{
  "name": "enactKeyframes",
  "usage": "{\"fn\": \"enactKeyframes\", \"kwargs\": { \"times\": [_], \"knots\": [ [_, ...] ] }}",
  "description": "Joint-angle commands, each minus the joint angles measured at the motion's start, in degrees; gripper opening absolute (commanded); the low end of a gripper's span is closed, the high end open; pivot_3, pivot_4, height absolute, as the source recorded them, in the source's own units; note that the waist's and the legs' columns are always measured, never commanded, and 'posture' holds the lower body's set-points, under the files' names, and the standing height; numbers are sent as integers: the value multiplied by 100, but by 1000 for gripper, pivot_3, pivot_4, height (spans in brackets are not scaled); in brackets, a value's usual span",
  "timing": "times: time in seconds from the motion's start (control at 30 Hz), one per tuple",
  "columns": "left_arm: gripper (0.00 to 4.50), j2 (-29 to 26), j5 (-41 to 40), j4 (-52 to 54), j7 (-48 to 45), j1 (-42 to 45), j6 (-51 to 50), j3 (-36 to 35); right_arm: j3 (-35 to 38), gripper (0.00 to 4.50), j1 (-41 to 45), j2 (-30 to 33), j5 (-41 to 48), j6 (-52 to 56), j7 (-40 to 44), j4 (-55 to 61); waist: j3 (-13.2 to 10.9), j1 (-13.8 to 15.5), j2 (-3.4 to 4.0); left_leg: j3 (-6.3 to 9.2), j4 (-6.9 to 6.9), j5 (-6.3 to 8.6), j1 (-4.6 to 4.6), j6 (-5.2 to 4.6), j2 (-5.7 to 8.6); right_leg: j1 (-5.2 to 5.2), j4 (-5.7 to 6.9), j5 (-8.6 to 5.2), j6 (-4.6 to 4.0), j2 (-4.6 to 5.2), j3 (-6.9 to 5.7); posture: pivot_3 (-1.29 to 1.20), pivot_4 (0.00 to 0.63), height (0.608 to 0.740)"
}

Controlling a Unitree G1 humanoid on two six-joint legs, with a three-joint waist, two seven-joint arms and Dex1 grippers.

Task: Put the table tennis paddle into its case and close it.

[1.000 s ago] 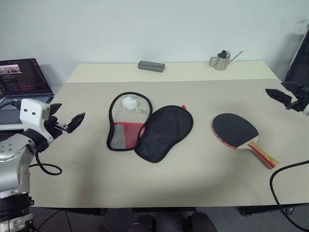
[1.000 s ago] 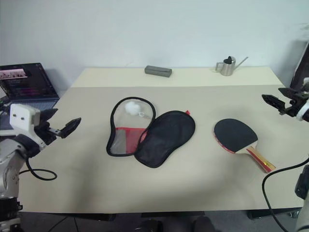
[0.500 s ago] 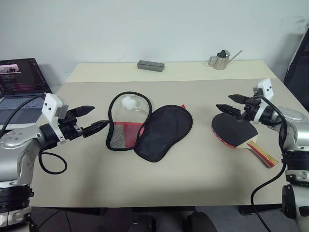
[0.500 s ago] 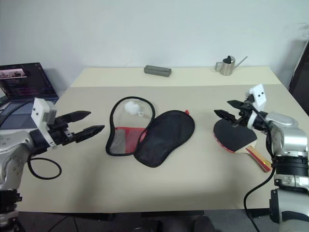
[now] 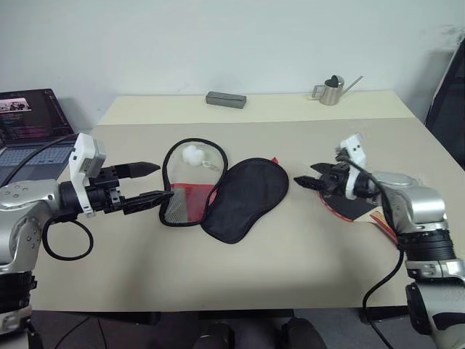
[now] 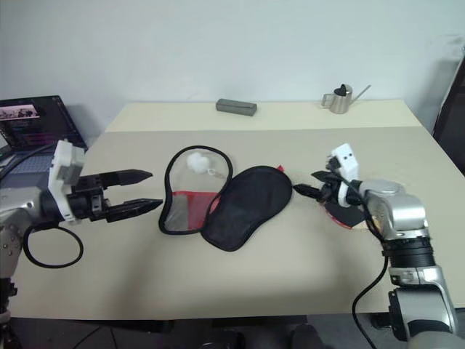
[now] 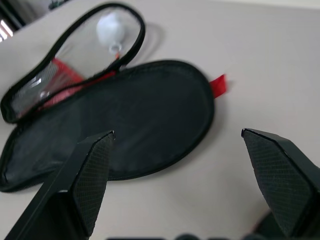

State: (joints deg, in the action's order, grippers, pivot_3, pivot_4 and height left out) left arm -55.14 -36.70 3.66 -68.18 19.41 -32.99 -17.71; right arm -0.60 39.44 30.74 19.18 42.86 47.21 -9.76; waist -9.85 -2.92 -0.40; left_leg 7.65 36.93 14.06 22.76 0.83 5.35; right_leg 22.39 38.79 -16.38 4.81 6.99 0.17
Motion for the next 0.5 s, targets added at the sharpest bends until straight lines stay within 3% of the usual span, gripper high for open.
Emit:
{"fn": "enactKeyframes", "kwargs": {
  "times": [0.03, 0.27, 0.5],
  "knots": [
    [4500, -86, 7, 9, -37, 106, 144, -106, -273, 4456, 313, -255, -336, -474, -234, -306, 0, -8, 0, -1, 0, 0, -1, 0, 0, 0, 0, 0, 0, 0, 2, 0, 150, 740],
    [4500, -38, -4, 46, -36, -46, 209, -137, -436, 4456, 794, -679, -907, -1007, -728, -1543, 0, -23, -1, -7, -1, -2, 1, 3, 0, 15, 7, 0, 0, -4, 16, 0, 150, 740],
    [4500, 17, 33, 8, 23, -125, 306, -155, -511, 4456, 876, -829, -1123, -1161, -748, -2036, 0, -27, -2, -13, -2, -2, 3, 3, 0, 24, 10, 0, 0, -6, 24, 0, 150, 740]
  ]
}}
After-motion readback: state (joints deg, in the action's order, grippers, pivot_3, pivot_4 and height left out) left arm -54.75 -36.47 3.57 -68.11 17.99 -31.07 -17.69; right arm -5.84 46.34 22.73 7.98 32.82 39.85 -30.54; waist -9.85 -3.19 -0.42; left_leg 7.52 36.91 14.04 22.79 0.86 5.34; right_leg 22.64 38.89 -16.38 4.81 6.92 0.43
